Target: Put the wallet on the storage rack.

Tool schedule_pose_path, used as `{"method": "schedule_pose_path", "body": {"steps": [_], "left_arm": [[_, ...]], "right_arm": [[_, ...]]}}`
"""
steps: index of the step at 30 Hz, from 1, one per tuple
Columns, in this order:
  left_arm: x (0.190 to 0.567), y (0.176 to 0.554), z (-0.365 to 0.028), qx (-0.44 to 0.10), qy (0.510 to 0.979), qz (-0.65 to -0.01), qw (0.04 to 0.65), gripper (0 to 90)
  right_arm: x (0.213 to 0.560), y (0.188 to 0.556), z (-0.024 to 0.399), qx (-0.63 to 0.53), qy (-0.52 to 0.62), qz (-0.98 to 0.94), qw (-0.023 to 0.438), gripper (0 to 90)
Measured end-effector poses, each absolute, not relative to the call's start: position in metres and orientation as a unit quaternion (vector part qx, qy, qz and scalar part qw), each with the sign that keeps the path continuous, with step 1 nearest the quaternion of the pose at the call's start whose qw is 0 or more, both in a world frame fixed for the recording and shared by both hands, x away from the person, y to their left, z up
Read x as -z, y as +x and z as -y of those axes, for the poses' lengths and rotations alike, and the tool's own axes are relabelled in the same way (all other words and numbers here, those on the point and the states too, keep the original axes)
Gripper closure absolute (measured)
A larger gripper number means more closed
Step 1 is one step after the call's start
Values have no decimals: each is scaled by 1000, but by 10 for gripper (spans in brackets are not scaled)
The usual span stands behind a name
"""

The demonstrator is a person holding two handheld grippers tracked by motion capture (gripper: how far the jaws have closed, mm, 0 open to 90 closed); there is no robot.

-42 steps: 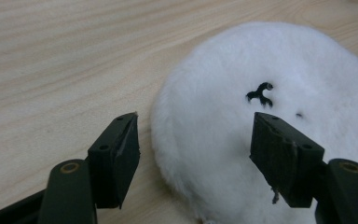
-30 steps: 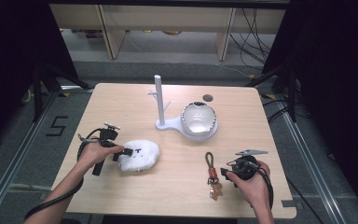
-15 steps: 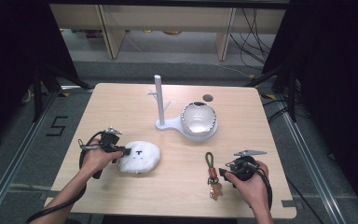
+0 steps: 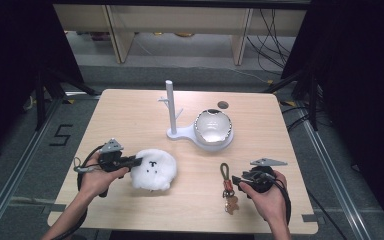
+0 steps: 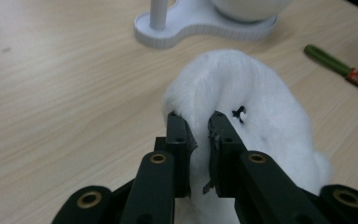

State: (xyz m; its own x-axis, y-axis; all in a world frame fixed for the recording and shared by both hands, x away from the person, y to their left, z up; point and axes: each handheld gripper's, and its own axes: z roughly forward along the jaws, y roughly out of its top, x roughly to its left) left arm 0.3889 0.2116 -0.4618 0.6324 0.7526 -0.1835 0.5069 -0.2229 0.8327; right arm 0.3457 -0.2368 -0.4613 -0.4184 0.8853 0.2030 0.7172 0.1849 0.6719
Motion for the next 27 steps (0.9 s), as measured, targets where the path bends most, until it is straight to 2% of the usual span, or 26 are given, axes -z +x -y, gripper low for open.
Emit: {"method": "schedule_pose_path", "body": {"steps": [12,15,24,26,27], "left_arm": [[424,377,-200,-172,732,-379,540,802],[421,377,-197,-175,729,-376,544,802],[406,377,-181,-199,720,-349,566,802],[404,377,-179,-203,720,-343,568,801],[403,377,-178,-206,720,-341,569,801]], "right_arm": [[446,347,225,-418,509,-738,144,520],[441,346,218,-432,517,-726,137,520],[431,353,206,-452,488,-729,162,514],[427,352,199,-462,499,-717,152,509],[427,355,200,-464,480,-725,168,506]]}}
